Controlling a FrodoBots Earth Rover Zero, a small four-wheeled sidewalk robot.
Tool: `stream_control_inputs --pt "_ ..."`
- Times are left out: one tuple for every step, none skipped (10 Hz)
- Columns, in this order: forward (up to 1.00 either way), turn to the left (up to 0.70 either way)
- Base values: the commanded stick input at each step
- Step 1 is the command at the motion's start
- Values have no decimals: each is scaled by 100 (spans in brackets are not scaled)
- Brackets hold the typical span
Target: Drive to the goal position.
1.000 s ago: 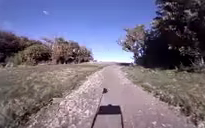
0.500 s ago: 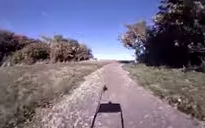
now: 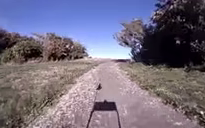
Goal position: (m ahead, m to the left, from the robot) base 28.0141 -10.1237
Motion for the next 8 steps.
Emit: stream_control_inputs --pt "100 1" --pt "100 1" --pt "100 1" --pt "100 1" --pt "100 1" --pt "100 1" --pt "100 1" --pt "100 1"
